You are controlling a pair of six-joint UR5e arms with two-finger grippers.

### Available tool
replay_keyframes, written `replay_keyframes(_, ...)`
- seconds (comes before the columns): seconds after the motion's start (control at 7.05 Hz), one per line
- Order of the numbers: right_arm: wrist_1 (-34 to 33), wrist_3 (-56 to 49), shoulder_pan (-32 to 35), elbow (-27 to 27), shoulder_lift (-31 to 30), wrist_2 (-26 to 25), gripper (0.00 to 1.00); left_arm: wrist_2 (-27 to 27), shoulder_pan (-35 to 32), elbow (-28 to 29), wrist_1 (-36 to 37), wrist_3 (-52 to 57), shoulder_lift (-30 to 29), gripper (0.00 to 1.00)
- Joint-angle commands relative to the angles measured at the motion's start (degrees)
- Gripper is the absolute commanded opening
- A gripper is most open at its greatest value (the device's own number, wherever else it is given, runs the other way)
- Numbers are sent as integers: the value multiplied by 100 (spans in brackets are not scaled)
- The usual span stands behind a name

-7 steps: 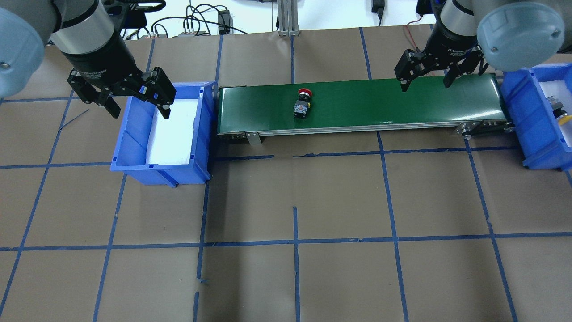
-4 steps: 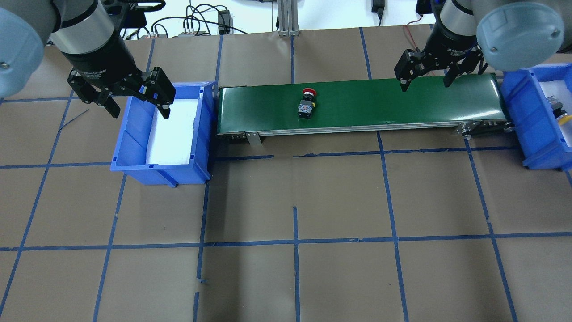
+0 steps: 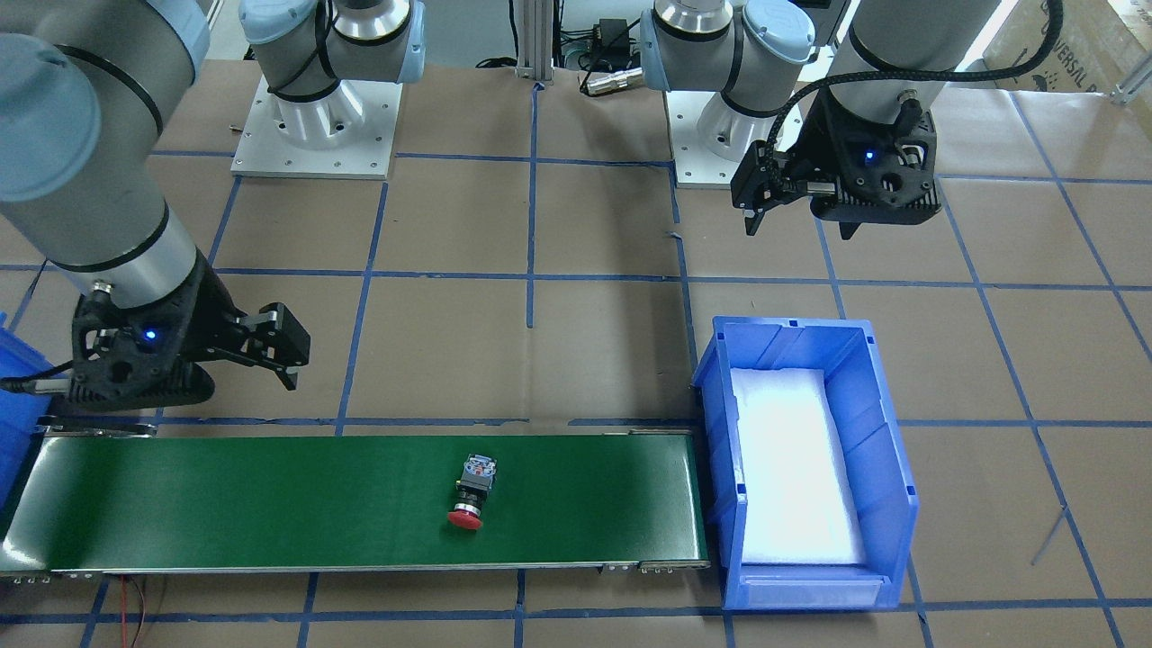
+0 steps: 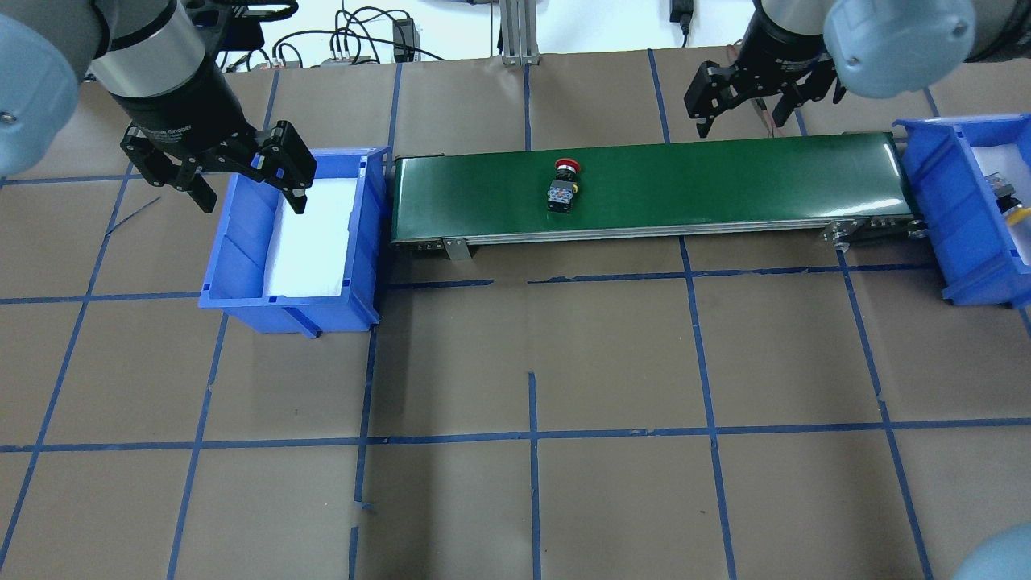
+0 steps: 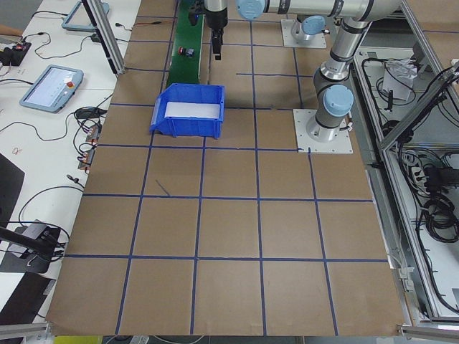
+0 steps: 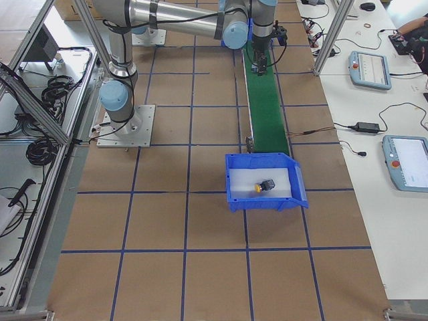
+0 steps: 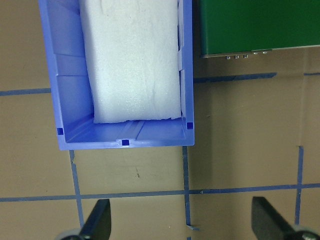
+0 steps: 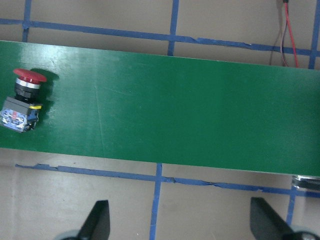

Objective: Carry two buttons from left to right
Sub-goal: 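Lower the right gripper and grasp the red button on the belt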

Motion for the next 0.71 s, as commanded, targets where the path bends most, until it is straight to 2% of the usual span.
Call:
replay_keyframes(0.0, -174, 630, 482, -480, 513, 62, 100, 0, 0, 0, 0, 0, 0, 100)
replay_keyframes(0.57, -579, 2063, 790, -455, 1225, 97, 100, 9, 9, 0, 0, 0, 0, 100)
